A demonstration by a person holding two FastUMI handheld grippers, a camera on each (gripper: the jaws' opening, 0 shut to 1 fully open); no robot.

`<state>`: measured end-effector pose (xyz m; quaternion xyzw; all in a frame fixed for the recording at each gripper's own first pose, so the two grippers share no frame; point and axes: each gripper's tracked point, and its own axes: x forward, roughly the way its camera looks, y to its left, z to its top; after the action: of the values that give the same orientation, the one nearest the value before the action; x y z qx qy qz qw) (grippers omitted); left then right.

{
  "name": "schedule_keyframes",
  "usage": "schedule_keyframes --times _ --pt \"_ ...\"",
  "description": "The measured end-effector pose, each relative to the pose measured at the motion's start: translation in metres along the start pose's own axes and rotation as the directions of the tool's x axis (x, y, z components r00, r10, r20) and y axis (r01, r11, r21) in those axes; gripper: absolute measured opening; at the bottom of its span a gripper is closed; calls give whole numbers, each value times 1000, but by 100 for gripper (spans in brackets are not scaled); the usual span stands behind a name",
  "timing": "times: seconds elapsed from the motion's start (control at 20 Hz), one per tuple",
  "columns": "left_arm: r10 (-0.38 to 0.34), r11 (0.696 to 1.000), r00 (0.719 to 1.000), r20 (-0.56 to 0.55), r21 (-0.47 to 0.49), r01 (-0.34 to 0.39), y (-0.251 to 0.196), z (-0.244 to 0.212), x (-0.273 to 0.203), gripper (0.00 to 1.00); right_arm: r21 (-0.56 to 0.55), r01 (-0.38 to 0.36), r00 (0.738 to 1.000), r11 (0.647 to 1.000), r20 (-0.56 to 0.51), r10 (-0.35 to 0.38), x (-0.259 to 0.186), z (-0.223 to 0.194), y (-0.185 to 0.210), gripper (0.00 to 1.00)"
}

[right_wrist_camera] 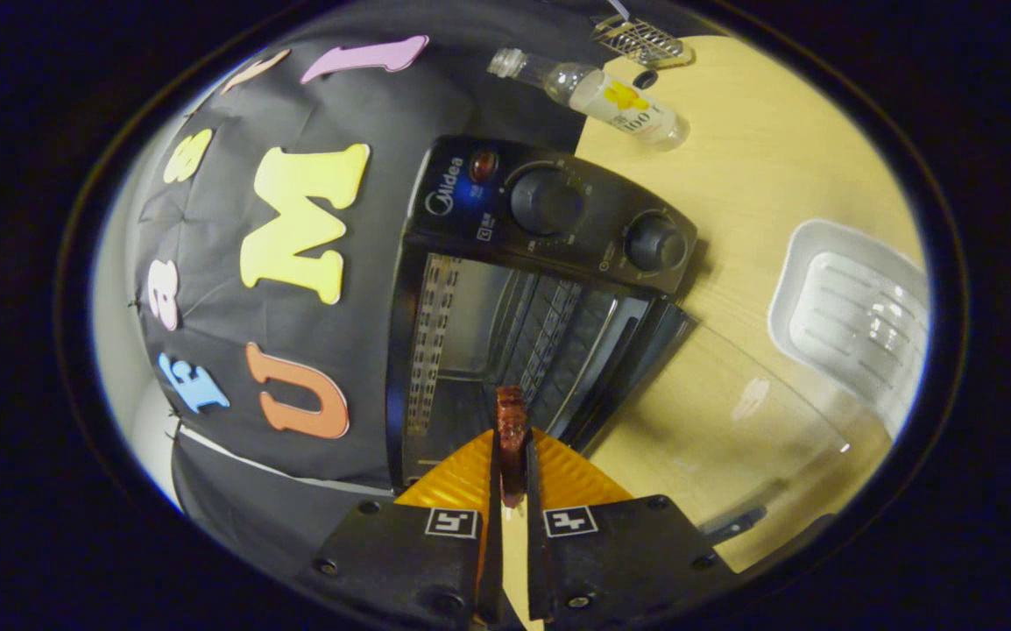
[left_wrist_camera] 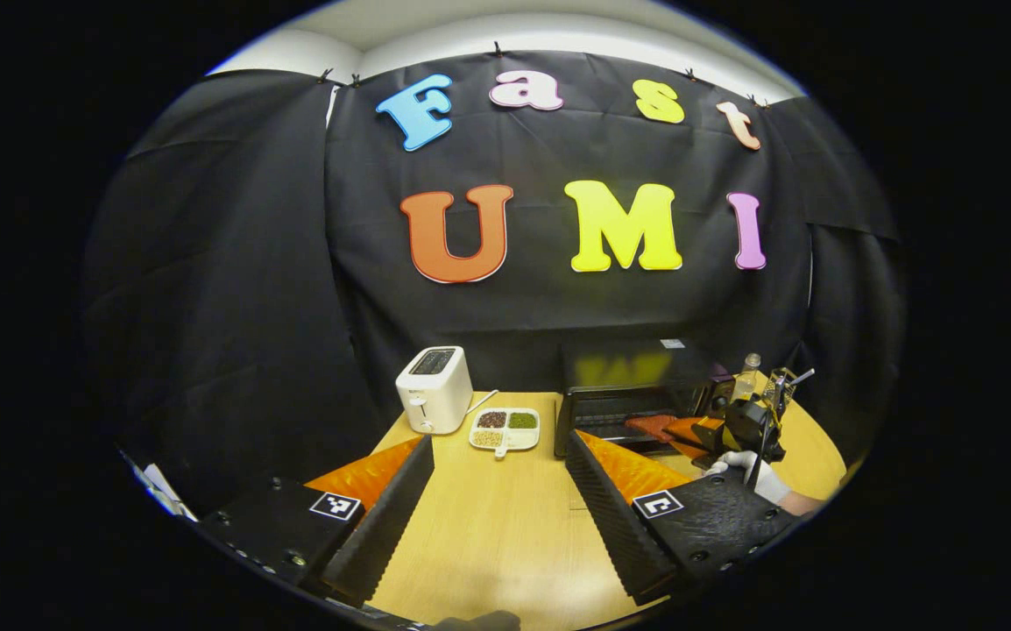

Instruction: Open the electric oven with the left hand, put the food in, and close the electric oven.

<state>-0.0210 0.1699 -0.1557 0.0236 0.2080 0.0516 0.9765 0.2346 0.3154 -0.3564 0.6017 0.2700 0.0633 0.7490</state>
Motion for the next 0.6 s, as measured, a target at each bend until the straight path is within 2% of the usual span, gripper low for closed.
schedule_keyframes --times 0.4,0.6 --pt "35 999 998 -57 9 -35 8 -24 12 97 -73 29 997 997 77 -23 65 16 2 14" --pt "28 1000 998 -61 -1 -29 3 -22 16 97 -153 67 994 986 97 -52 69 16 -5 16"
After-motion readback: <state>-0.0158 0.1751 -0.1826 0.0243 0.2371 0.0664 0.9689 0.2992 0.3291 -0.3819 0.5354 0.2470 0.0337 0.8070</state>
